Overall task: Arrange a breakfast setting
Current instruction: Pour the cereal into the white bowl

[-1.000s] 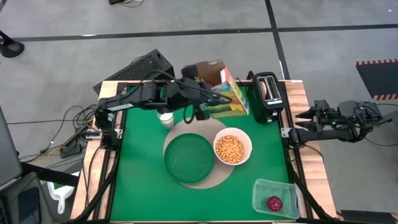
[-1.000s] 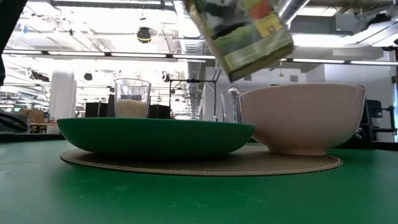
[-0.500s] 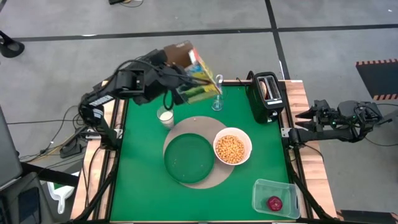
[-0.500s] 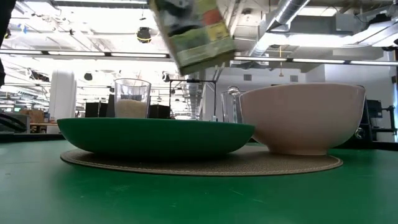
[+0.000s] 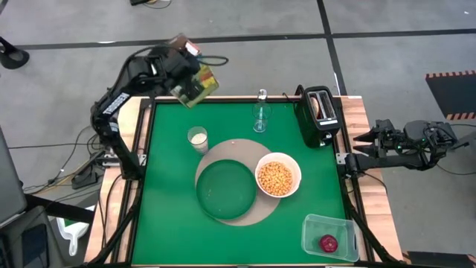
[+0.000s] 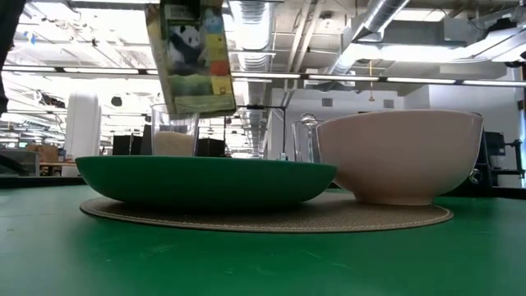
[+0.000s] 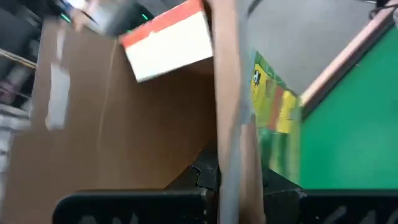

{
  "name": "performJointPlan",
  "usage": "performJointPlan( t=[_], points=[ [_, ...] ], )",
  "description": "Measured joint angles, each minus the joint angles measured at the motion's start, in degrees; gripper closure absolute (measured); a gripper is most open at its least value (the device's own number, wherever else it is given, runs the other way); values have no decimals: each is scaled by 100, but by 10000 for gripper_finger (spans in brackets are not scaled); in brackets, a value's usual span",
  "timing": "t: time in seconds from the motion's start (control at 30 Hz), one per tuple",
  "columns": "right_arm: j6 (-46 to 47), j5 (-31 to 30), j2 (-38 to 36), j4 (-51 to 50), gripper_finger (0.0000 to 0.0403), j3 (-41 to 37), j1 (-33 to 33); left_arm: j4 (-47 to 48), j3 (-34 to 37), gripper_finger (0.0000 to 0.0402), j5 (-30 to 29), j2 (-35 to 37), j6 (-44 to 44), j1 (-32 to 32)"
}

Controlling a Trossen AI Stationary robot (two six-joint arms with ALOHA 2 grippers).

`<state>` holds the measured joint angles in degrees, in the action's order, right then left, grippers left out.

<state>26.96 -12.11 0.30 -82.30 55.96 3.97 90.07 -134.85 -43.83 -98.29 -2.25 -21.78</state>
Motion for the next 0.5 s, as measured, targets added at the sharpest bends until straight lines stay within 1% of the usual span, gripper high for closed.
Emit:
performJointPlan(
  t=[0.07,0.27,0.37,0.5],
  points=[
    [0,-1,0,0,175,0,-1,-2,2,401,169,-9,-115,-221],
    [2,-1,0,-2,175,0,1,-18,345,401,279,4,-387,-690],
    [2,1,0,-22,175,0,0,-14,741,401,401,116,-529,-855],
    [0,1,0,-71,175,0,-1,-4,1548,401,452,338,-737,-988]
  ],
)
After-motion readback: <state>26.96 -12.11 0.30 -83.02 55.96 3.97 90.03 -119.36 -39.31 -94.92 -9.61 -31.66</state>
